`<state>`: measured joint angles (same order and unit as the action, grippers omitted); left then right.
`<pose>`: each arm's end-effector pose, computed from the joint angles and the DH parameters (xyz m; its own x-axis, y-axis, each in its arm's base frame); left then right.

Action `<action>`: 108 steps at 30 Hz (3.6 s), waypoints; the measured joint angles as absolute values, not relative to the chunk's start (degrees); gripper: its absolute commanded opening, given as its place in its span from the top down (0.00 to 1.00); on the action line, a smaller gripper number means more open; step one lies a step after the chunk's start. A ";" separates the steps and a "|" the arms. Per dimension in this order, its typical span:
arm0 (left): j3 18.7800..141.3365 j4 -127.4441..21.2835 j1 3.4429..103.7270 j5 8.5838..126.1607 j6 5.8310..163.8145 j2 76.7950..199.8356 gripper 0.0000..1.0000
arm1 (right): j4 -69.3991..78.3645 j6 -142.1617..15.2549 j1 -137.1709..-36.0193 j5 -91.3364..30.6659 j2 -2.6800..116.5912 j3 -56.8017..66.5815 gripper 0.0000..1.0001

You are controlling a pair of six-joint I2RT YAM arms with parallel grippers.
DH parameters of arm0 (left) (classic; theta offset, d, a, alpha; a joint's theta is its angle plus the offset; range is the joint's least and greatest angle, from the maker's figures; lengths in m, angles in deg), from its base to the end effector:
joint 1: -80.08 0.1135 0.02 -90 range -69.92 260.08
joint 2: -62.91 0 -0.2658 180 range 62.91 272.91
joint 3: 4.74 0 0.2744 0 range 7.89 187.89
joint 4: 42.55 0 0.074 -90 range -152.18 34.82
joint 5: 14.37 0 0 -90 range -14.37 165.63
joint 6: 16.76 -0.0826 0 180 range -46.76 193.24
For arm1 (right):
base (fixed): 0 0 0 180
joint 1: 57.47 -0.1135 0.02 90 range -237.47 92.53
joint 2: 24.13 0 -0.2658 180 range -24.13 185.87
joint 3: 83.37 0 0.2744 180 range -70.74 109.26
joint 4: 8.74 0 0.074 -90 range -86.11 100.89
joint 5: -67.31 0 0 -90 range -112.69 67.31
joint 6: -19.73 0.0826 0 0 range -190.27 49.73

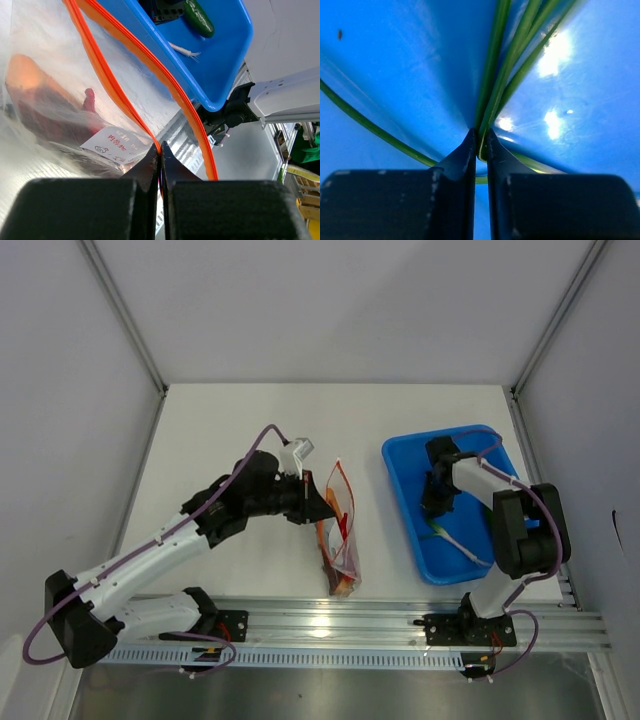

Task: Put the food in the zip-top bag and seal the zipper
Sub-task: Pick up the fake vegetable from the bin, then place the fake vegetable in the zipper food storage bag.

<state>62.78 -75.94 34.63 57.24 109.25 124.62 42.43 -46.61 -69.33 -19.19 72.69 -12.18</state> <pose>0.1934 -0.2336 0.3048 -0.7757 -0.0073 -0.6311 0.5148 0.5713 -0.6393 0.3286 0.0639 0.1064 -0.9496 0.2099 -0.2330 0.2070 0.9776 0.0372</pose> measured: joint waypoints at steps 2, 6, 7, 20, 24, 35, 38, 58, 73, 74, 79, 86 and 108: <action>62.89 -75.96 34.63 57.31 109.25 124.78 0.99 | 42.32 -46.83 -68.50 -19.08 72.38 -12.16 1.00; 63.33 -76.00 34.63 57.37 109.25 125.43 0.99 | 43.98 -47.94 -66.48 -17.81 69.48 -10.54 1.00; 63.57 -76.05 34.63 57.37 109.25 125.72 0.99 | 44.99 -48.18 -66.00 -17.33 68.10 -9.18 1.00; 65.69 -76.05 34.63 57.24 109.23 128.62 0.99 | 50.80 -47.88 -65.98 -20.26 49.48 6.25 1.00; 65.89 -76.02 34.63 57.20 109.23 128.99 0.99 | 50.08 -45.52 -67.53 -27.54 44.78 6.66 1.00; 65.89 -75.37 34.63 55.45 109.27 129.63 0.99 | 28.03 -34.76 -69.94 -56.34 36.95 3.69 1.00; 65.91 -75.39 34.63 55.25 109.27 129.63 0.99 | 19.70 -30.78 -72.08 -63.10 37.35 3.21 1.00; 66.00 -75.63 34.63 55.27 109.60 128.80 0.99 | -6.07 -20.82 -83.55 -75.16 40.30 -4.88 1.00; 65.97 -76.37 34.63 55.27 110.37 126.59 0.99 | -15.73 -23.99 -86.26 -77.37 44.58 -14.10 1.00; 65.97 -76.37 34.63 55.27 110.37 126.39 0.99 | -15.77 -24.95 -86.64 -77.19 45.04 -14.54 1.00; 65.97 -76.81 34.63 55.30 110.48 125.32 1.00 | -13.63 -31.20 -89.78 -73.24 45.87 -15.41 1.00; 65.97 -78.19 34.63 55.30 110.74 125.04 0.99 | -9.22 -40.75 -94.88 -66.75 45.46 -16.13 1.00; 65.97 -78.58 34.63 55.36 110.74 125.04 0.99 | 1.58 -47.13 -99.79 -51.95 37.81 -24.99 0.75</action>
<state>65.97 -78.58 34.63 55.36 110.74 125.04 1.58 -47.13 -99.79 -51.95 37.81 -24.99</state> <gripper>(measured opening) 0.005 0.216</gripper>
